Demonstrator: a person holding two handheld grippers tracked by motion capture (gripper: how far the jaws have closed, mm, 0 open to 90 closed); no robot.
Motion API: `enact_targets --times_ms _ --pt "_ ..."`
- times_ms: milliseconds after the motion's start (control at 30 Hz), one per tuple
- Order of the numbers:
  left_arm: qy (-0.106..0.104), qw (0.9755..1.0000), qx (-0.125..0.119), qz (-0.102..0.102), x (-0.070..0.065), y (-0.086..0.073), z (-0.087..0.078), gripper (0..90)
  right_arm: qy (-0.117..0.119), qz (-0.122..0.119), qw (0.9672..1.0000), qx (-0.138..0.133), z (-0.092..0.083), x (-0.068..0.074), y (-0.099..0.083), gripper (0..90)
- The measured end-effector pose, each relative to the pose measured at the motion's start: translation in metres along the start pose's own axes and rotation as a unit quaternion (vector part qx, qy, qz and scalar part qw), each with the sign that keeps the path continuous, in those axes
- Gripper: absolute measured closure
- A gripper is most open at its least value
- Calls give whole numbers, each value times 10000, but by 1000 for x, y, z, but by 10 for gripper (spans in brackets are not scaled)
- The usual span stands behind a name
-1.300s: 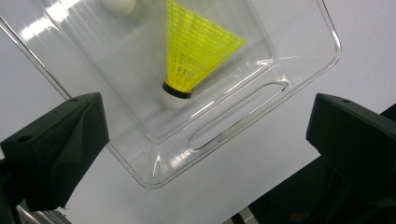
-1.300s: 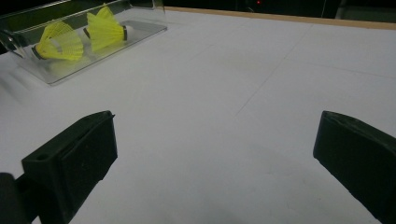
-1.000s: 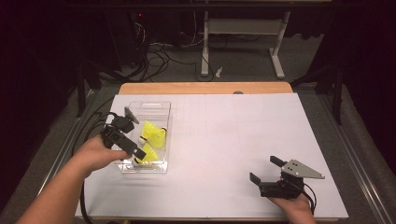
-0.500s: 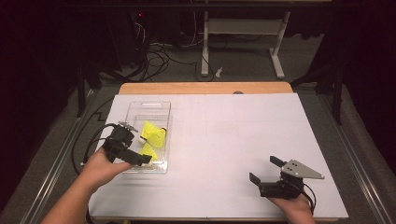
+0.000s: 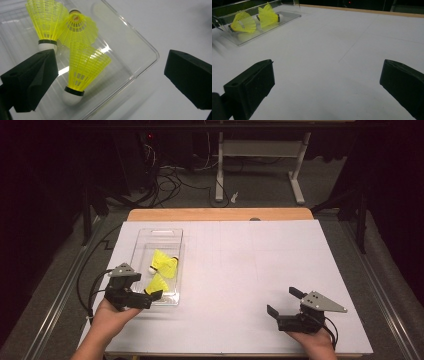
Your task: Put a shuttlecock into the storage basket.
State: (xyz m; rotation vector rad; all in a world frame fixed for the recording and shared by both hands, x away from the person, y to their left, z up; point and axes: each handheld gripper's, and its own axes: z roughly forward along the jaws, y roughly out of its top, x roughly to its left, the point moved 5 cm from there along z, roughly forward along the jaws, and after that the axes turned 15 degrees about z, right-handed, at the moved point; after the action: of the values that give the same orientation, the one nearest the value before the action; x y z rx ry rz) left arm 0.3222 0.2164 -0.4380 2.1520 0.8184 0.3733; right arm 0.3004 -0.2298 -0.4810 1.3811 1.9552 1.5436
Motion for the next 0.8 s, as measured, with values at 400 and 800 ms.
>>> enact_targets --times_ms 400,800 --pt "123 9978 -644 -61 -2 -15 -4 4 -50 32 10000 -12 2 -2 -1 4" --pt "-97 9938 -1105 30 -11 -22 -10 11 -84 -57 9999 -69 3 3 0 4"
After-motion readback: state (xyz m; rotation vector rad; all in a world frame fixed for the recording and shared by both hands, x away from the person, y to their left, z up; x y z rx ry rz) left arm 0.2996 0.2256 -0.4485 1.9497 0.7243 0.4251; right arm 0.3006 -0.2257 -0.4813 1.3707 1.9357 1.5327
